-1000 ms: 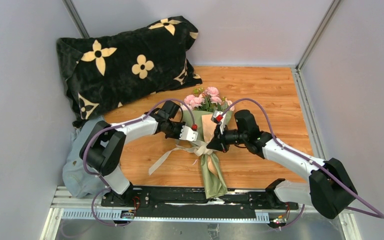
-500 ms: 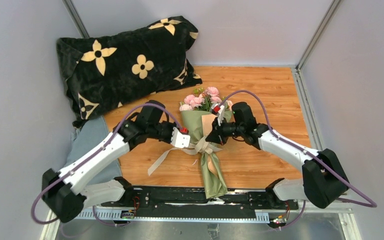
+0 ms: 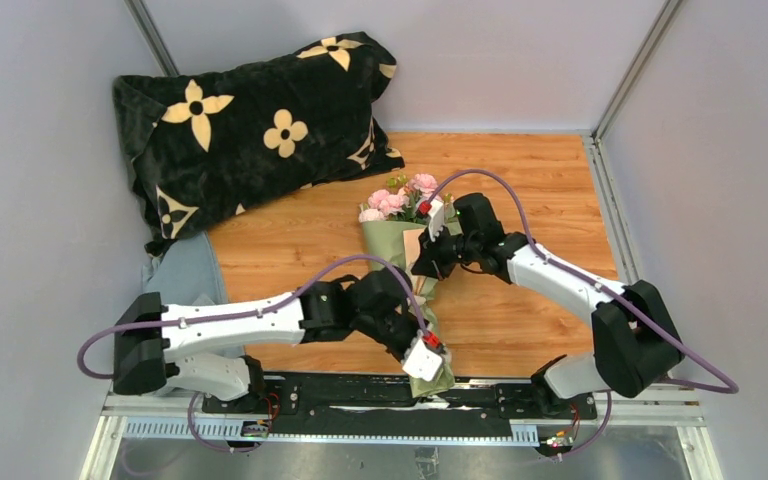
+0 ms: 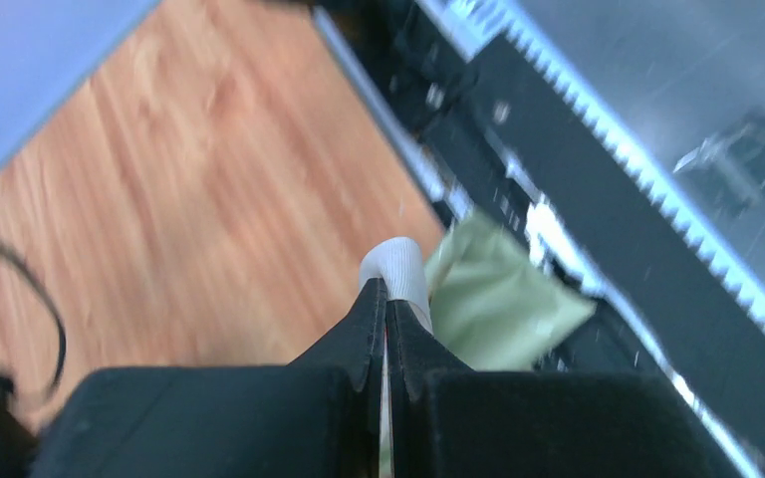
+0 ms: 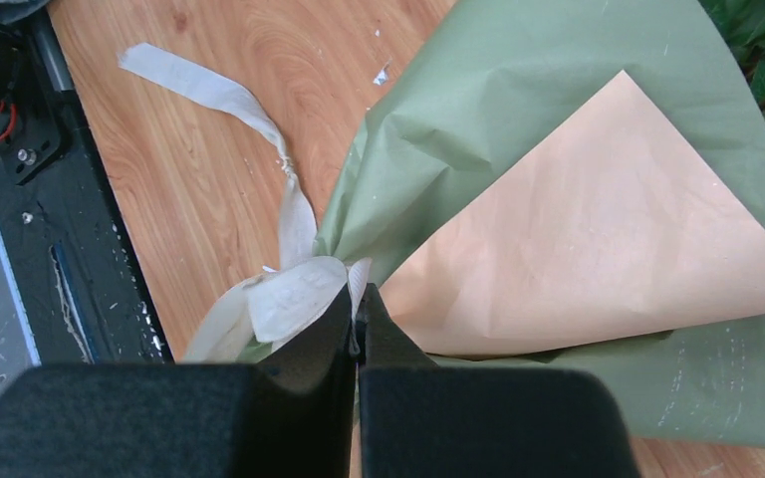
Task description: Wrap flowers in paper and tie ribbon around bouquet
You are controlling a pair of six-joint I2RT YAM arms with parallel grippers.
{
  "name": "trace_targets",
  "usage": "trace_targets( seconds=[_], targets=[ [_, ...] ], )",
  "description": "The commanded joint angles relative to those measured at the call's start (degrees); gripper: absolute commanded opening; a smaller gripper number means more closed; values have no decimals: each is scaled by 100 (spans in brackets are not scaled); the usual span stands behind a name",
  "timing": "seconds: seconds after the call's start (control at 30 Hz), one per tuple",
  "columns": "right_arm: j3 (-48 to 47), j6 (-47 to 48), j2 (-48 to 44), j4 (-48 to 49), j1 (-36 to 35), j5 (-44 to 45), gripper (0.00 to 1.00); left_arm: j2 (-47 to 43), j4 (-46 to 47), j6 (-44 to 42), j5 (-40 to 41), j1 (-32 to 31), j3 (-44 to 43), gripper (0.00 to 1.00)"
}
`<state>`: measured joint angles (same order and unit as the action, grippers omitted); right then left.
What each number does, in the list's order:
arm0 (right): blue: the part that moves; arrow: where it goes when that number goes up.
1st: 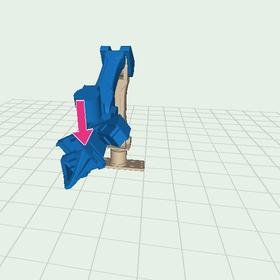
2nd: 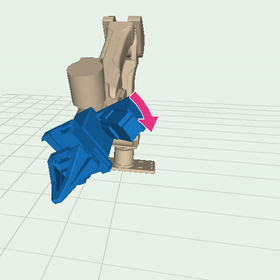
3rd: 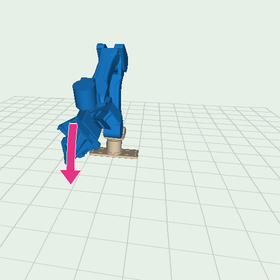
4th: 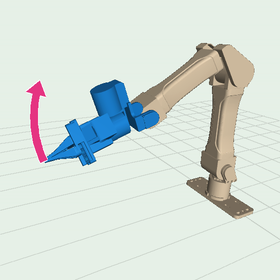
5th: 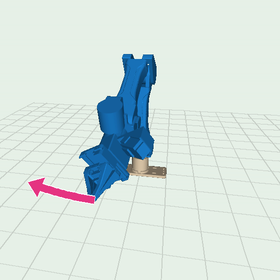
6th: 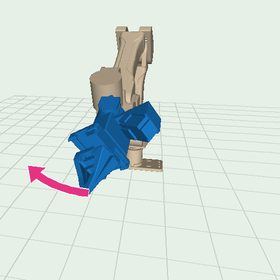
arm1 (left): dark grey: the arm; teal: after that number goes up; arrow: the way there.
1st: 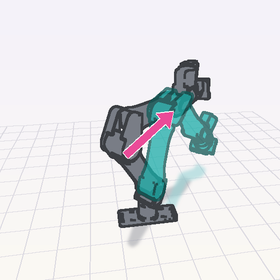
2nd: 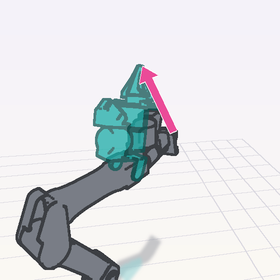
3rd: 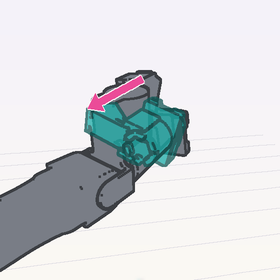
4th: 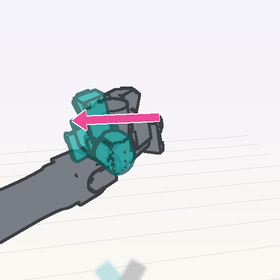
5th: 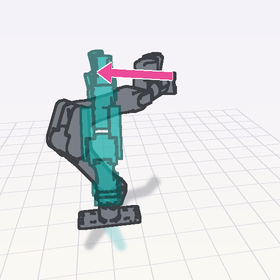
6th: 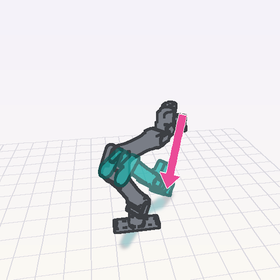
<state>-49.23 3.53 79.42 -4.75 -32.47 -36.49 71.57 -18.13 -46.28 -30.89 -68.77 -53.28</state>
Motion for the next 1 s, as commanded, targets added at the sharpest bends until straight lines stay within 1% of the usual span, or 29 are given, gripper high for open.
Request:
trace_targets(
  seconds=[0.0, 0.03, 0.13, 0.27, 0.37, 0.4, 0.43, 0.53, 0.57, 0.6, 0.67, 0.73, 0.87, 0.97],
  targets=[
    [-161, 129, 167, -232, 65, 145, 0, 394, 1532, 809, -379, -663, -249, 0],
    [-159, 142, 178, -247, 65, 132, 0, 446, 1743, 869, -371, -734, -256, 0],
    [-134, 218, 188, -311, 67, 133, 0, 661, 2067, 689, -229, -916, -356, 0],
    [-92, 253, 203, -315, 67, 154, 0, 859, 2081, 618, -119, -989, -468, 0],
    [-115, 245, 210, -328, 70, 132, 0, 984, 2261, 566, 375, -982, -323, 4],
    [-124, 251, 207, -337, 66, 99, 0, 1009, 2314, 522, 565, -962, -263, 8],
    [-136, 261, 198, -360, 70, 71, 0, 1009, 2343, 458, 681, -916, -222, 18],
    [-222, 293, 181, -464, 53, 28, 0, 950, 2274, 142, 986, -802, -110, 57],
    [-259, 297, 165, -514, 51, 28, 0, 904, 2191, 31, 1206, -742, -86, 65],
    [-283, 291, 144, -536, 33, 20, 0, 779, 2108, -64, 1375, -683, -40, 72],
    [-309, 245, 91, -528, -14, -16, 0, 478, 1866, -141, 1665, -538, 79, 75],
    [-345, 191, 58, -494, -111, -113, 0, 64, 1497, -69, 1944, -377, 214, 76],
    [-548, 310, 155, -555, -554, -201, 0, -850, 709, 451, 2248, -10, 411, 74],
    [-852, 425, 490, -662, -951, -123, 0, -1611, 577, 903, 2340, 290, 761, 72]
  ],
)
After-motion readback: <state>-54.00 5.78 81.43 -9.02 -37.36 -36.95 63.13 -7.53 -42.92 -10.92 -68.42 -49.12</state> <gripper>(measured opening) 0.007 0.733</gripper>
